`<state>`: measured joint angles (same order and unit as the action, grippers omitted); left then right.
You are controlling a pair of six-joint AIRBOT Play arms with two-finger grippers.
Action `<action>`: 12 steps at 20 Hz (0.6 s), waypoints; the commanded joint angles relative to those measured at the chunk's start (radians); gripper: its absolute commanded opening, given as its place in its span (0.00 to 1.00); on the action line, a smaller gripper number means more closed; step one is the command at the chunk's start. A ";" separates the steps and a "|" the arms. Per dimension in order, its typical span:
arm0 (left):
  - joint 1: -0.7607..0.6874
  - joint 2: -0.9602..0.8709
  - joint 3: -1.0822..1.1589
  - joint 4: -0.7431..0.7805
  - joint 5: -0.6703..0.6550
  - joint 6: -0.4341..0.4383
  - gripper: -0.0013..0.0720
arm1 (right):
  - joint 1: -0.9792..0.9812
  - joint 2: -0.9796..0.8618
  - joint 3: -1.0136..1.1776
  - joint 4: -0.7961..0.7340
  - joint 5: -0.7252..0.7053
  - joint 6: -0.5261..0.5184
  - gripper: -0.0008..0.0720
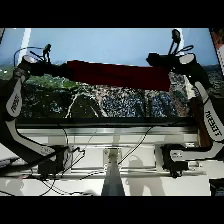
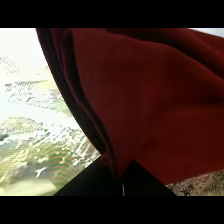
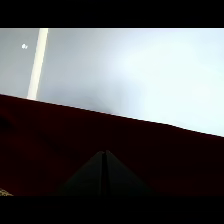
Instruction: Fold the clothes and pants, and hang the long-sleeved shirts on hangers.
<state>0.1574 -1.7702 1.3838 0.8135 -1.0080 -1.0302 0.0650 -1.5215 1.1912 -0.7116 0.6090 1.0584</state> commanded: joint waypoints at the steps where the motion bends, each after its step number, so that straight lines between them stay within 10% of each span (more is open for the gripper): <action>1: 0.000 0.140 0.051 0.166 -0.172 -0.080 0.04 | 0.152 -0.010 0.028 -0.048 -0.092 0.026 0.03; 5: 0.005 0.395 0.055 0.161 -0.420 -0.082 0.04 | 0.355 -0.099 0.049 -0.050 -0.126 0.151 0.03; 12: -0.008 0.591 0.055 0.065 -0.418 -0.085 0.04 | 0.747 -0.381 0.409 -0.051 -0.067 0.348 0.03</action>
<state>0.1509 -1.2404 1.4376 0.9066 -1.4071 -1.1122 0.6735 -1.8061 1.4677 -0.7593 0.5152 1.3365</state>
